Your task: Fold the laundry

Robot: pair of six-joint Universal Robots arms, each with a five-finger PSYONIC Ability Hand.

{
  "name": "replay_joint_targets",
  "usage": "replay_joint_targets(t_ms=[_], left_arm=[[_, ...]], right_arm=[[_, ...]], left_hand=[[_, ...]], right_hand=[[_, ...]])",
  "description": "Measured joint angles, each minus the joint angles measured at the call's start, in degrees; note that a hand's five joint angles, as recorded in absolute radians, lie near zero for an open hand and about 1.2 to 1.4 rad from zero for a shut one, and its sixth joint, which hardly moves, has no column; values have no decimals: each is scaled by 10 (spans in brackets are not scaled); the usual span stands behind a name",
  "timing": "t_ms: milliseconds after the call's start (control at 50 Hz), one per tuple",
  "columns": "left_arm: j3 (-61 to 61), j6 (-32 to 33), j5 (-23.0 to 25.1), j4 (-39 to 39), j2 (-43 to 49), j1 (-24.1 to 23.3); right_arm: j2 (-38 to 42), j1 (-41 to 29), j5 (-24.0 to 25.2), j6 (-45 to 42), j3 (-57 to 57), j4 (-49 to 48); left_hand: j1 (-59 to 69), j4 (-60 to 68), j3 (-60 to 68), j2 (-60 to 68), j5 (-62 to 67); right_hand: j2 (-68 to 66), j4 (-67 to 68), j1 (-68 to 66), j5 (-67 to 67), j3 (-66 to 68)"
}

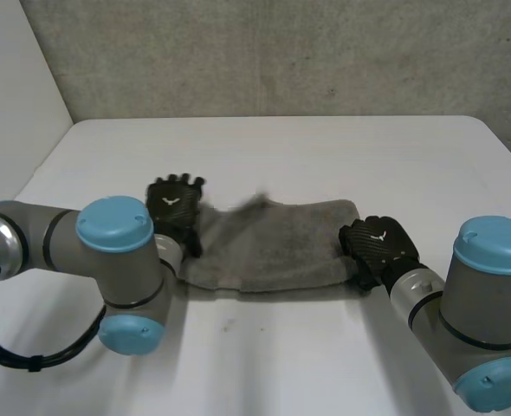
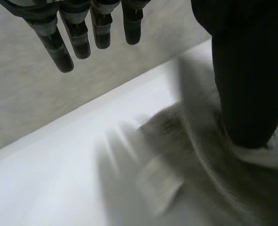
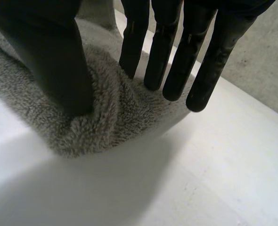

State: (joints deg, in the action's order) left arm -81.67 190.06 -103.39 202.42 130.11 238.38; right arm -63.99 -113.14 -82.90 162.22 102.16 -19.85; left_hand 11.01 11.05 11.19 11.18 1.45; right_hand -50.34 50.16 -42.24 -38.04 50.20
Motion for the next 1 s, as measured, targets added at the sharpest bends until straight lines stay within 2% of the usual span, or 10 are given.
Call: replay_joint_targets(t_ms=[200,380,540,700,820,880,900,960,980,1000], left_arm=[[-57,40,-49,0,-43,-9],[-101,9,-44,-1,-120,-49],[-128,3,-43,-1,-181,-44],[-154,2,-44,-2,-213,-7],[-171,0,-45,-2,-224,12],[-176,-4,-44,-2,-226,18],[-177,-6,-44,-2,-226,20],[-177,-10,-44,-2,-227,22],[-175,-13,-43,-2,-227,22],[-174,-14,-43,-2,-227,22]], right_arm=[[0,1,-6,-81,14,-39],[-9,2,-13,-170,5,-44],[-17,-34,-1,-274,-65,-40],[55,-163,88,-322,-169,-41],[140,-224,169,-325,-211,-39],[168,-237,177,-322,-221,-38],[174,-240,170,-318,-226,-37],[169,-242,143,-300,-228,-36],[158,-241,123,-282,-228,-35],[152,-241,114,-273,-227,-35]], left_hand=[[-2,-1,-1,-2,0],[-2,-2,-4,-4,0],[-4,-6,-8,-8,0],[-5,-8,-10,-10,0],[-5,-9,-11,-11,0],[-8,-9,-12,-12,0],[-8,-10,-13,-12,0],[-9,-12,-15,-15,0],[-10,-13,-15,-16,0],[-10,-13,-15,-16,0]], right_hand=[[-159,169,-98,-163,164],[-169,180,-102,-179,175],[-169,181,-105,-181,176],[-169,181,-111,-186,177],[-169,181,-115,-187,177],[-165,180,-113,-186,176],[16,6,28,-26,3],[157,-151,129,119,-151],[272,-260,216,224,-261],[272,-260,216,224,-261]])
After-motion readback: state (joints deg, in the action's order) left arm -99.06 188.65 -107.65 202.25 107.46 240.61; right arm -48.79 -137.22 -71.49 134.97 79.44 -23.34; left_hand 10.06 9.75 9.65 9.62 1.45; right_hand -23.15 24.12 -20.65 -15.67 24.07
